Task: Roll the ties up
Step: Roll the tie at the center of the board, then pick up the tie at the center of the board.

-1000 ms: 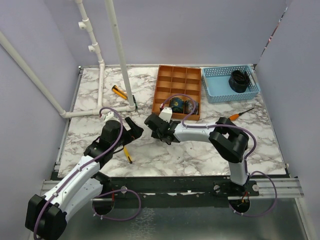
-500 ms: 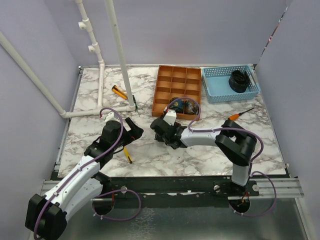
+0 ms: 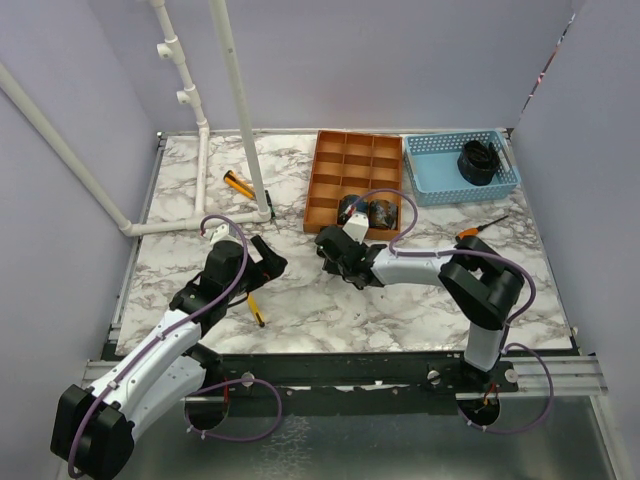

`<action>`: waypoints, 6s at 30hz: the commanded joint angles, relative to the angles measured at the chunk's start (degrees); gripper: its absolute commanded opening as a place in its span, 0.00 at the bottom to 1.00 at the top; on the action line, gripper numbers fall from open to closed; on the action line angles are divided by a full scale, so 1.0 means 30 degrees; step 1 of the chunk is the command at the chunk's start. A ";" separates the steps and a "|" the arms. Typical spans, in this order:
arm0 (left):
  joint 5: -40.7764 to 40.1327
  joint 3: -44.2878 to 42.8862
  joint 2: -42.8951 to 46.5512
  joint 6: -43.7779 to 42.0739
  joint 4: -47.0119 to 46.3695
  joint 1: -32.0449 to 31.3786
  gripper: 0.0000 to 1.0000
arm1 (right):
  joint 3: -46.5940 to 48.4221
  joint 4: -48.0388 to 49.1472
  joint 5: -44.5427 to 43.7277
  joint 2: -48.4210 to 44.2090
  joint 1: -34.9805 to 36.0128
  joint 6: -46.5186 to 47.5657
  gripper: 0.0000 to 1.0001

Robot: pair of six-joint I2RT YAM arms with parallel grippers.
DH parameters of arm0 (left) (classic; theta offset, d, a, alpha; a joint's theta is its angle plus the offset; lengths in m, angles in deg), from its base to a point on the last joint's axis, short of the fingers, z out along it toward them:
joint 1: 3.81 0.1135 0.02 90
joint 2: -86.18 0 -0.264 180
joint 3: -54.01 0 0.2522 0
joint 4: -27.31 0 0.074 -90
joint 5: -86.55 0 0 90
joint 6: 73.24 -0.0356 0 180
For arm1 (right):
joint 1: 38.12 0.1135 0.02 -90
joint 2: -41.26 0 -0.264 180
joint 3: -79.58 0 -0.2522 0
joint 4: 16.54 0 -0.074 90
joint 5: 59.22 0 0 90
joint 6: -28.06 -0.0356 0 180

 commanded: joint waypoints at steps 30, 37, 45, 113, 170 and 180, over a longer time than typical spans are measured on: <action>0.0268 0.0509 -0.0309 0.0051 -0.0273 0.0015 0.97 | -0.0876 -0.1987 0.1622 0.1630 -0.1254 -0.2107 0.27; 0.0434 0.0551 -0.0375 -0.0089 -0.0244 0.0014 0.98 | -0.0517 -0.1594 0.2014 0.1922 -0.1586 -0.0954 0.29; 0.0019 0.0023 -0.0739 -0.0386 -0.0351 0.0029 0.99 | -0.3970 -0.0440 0.4252 -0.2975 -0.1138 0.2332 0.51; 0.8591 -1.0179 -1.9778 -0.4957 -0.7352 -0.0497 0.97 | -0.4270 0.1990 0.9330 -0.1414 -0.7165 0.3710 0.37; 1.0093 -0.9243 -1.6500 -0.4444 -0.6878 -0.0513 0.00 | -0.5247 -0.2354 0.7660 -0.9123 -0.8487 0.4432 0.70; 0.4868 -0.5967 -0.6987 -0.3218 -0.4864 -0.0511 0.00 | -0.4067 -0.2589 0.5966 -0.8839 -1.1891 0.3449 0.67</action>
